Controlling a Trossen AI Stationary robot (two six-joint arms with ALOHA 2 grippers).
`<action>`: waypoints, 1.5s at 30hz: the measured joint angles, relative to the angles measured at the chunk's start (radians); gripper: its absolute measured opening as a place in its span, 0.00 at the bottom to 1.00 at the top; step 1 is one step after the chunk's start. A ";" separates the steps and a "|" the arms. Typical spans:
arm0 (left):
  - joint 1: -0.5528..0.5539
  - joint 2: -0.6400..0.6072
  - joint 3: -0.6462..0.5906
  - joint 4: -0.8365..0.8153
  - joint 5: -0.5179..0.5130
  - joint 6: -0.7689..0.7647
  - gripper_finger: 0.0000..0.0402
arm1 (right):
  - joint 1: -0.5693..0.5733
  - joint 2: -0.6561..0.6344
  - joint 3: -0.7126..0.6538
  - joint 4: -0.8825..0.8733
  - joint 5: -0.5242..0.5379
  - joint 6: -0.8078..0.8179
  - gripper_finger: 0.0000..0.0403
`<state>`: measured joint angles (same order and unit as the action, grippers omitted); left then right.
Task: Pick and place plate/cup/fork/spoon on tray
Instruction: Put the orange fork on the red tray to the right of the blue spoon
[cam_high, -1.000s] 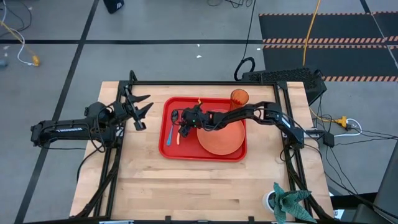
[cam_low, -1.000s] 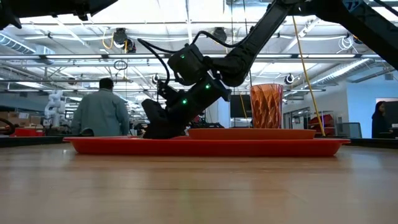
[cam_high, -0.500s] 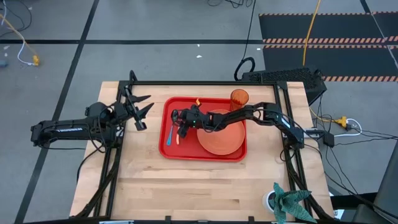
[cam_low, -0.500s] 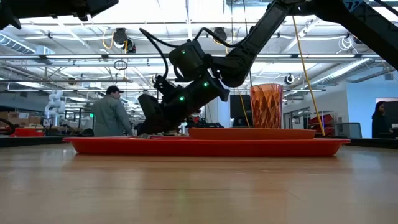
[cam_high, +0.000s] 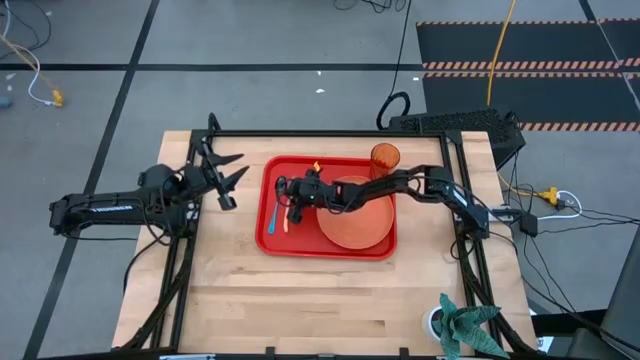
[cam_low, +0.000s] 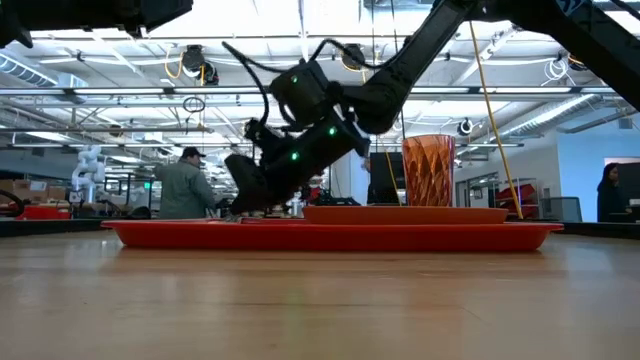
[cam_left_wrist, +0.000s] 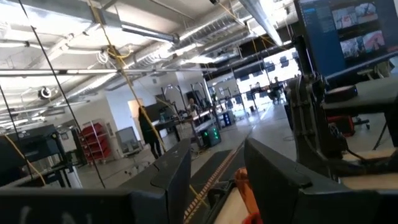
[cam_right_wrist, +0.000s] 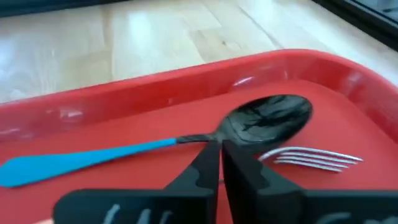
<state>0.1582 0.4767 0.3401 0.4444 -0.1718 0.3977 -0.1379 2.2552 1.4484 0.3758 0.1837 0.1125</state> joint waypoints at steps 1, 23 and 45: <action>0.000 0.000 0.000 -0.014 -0.008 0.000 0.38 | -0.001 -0.014 -0.001 -0.011 0.001 -0.006 0.04; 0.000 0.593 0.293 -0.541 -0.221 -0.380 0.05 | 0.043 -0.828 -0.253 -0.173 -0.003 -0.425 0.28; -0.050 0.996 0.357 -0.672 -0.272 0.524 0.41 | 0.075 -1.485 -0.874 0.263 -0.001 -0.494 0.34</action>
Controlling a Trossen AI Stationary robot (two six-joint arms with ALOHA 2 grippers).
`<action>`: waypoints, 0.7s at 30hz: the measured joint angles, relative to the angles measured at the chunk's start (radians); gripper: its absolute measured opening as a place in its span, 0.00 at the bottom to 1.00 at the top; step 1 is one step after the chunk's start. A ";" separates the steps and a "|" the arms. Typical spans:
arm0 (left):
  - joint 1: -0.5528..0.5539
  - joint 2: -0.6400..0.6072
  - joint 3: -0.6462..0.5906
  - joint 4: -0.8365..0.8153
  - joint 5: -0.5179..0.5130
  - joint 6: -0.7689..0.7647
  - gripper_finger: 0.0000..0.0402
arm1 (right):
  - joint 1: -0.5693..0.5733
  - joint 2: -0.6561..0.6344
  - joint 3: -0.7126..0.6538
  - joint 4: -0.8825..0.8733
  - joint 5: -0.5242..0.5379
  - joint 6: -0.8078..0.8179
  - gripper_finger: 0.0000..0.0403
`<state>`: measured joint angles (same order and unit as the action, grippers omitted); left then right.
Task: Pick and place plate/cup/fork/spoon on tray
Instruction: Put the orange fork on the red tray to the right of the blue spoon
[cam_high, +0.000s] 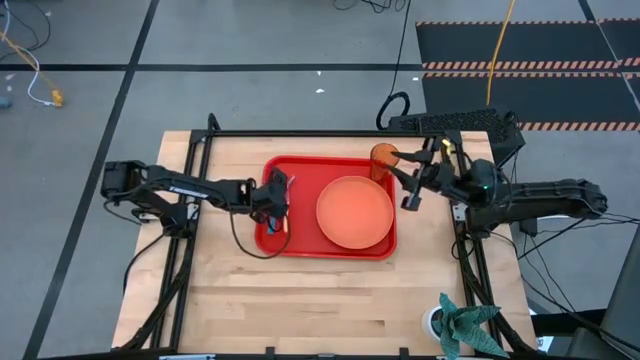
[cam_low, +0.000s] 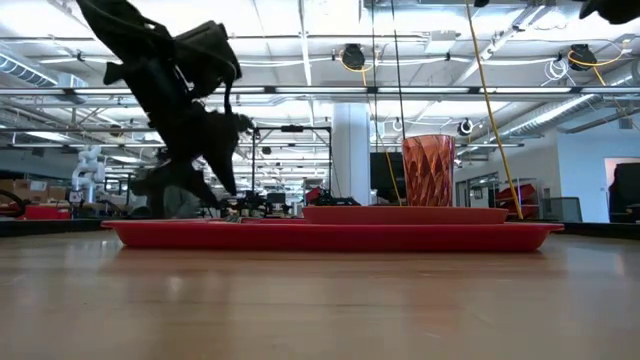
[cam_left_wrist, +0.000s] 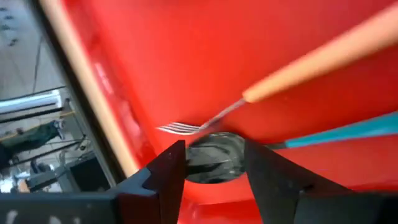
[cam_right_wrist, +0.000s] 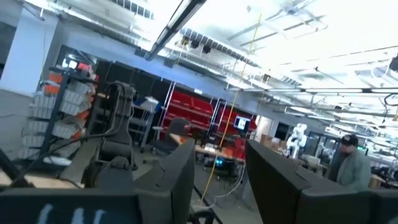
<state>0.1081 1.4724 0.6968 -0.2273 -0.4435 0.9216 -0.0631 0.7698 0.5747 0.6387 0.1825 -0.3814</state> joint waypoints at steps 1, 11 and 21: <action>0.000 0.014 0.002 -0.001 -0.003 0.015 0.39 | 0.000 -0.015 0.000 -0.013 0.000 0.002 0.34; 0.028 0.067 0.156 -0.079 -0.007 0.066 0.22 | 0.000 -0.050 0.000 -0.043 -0.001 0.020 0.34; 0.095 0.067 0.174 -0.260 0.085 0.080 0.20 | 0.000 -0.050 0.000 -0.050 -0.001 -0.008 0.34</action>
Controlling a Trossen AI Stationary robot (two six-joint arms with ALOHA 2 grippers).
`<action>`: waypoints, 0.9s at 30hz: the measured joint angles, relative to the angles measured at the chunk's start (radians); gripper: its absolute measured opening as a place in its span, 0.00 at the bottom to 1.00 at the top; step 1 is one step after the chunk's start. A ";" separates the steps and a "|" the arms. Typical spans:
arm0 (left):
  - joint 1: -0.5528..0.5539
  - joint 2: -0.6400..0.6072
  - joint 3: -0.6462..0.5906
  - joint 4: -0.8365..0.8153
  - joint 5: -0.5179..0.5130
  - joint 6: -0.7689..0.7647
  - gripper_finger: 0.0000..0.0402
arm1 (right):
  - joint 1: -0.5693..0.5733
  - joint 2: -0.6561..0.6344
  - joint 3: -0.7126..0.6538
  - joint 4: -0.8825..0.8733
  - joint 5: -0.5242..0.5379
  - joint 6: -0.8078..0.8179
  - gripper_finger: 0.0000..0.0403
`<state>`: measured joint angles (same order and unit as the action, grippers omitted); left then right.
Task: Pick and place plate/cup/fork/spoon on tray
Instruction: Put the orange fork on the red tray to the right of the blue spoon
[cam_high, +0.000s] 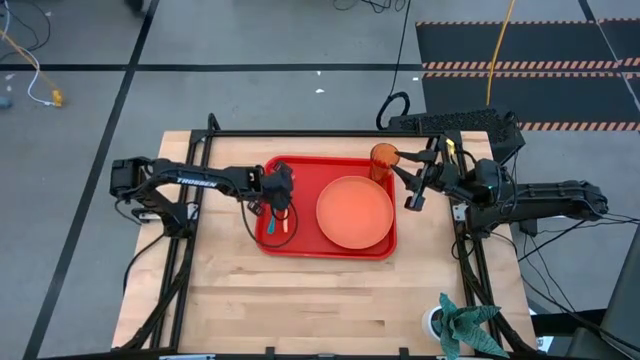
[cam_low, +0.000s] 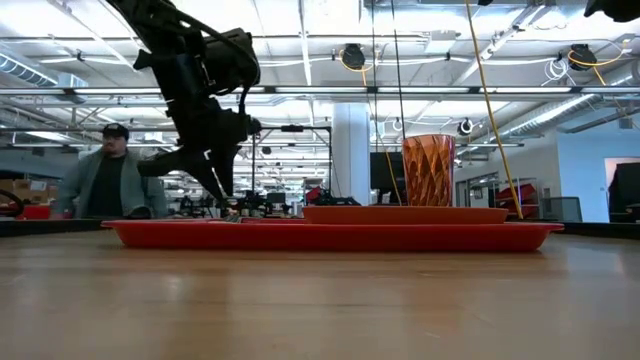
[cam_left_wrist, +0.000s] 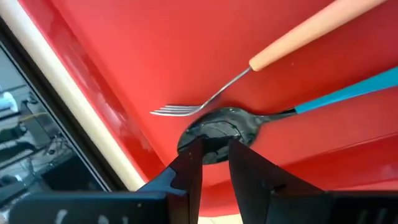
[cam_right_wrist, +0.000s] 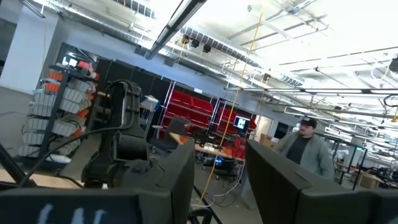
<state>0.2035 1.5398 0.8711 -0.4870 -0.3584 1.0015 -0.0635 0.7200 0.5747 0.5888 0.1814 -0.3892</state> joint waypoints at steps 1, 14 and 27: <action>0.000 0.006 0.001 0.002 0.003 0.011 0.20 | 0.000 0.000 0.000 0.000 0.000 -0.001 0.34; -0.014 0.137 0.000 0.118 -0.049 0.125 0.20 | 0.000 0.000 0.000 -0.010 0.000 -0.024 0.34; 0.038 0.144 0.000 0.161 -0.011 0.212 0.20 | 0.000 0.000 0.000 -0.018 0.005 -0.042 0.34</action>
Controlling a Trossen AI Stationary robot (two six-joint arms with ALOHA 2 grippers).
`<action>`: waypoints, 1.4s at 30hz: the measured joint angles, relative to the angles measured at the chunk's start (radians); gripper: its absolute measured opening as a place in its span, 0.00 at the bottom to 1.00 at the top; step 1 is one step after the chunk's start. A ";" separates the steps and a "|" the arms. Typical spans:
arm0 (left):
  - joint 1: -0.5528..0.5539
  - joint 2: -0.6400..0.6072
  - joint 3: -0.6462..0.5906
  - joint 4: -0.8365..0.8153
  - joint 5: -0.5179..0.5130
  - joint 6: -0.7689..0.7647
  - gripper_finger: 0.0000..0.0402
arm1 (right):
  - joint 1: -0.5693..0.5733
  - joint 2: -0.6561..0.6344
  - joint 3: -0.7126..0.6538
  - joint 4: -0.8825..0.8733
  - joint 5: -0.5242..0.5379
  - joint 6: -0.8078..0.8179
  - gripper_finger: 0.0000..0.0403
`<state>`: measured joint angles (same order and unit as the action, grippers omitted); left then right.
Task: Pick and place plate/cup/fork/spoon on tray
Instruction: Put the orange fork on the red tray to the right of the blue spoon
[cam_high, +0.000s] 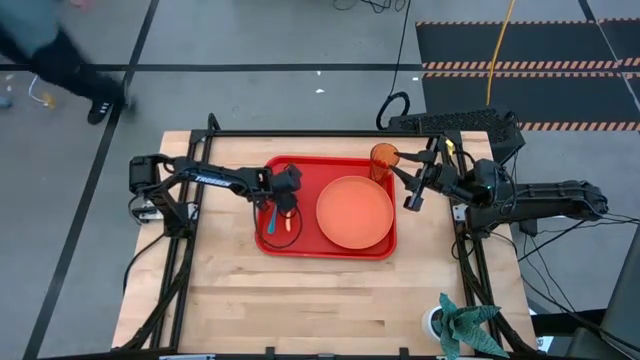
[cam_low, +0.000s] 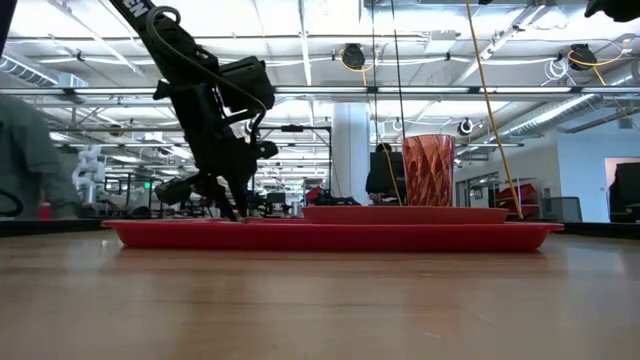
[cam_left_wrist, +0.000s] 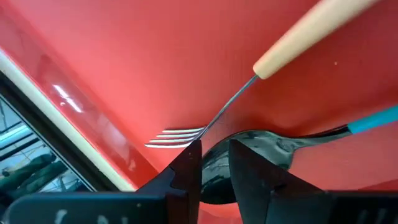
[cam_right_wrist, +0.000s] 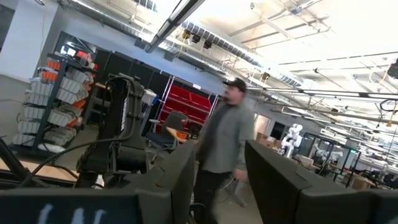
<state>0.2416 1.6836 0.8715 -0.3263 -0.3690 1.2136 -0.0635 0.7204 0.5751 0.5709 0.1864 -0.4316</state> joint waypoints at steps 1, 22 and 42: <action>0.000 0.000 0.000 0.012 0.001 0.007 0.20 | 0.000 0.000 0.000 0.000 0.000 0.000 0.34; -0.006 0.076 0.005 0.079 -0.002 -0.075 0.20 | 0.000 0.000 0.001 -0.015 0.001 -0.003 0.34; -0.076 0.057 0.000 0.111 -0.103 -0.089 0.03 | 0.000 0.000 0.001 -0.023 0.001 -0.003 0.34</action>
<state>0.1655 1.7405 0.8711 -0.2149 -0.4719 1.1250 -0.0639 0.7204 0.5758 0.5481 0.1871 -0.4350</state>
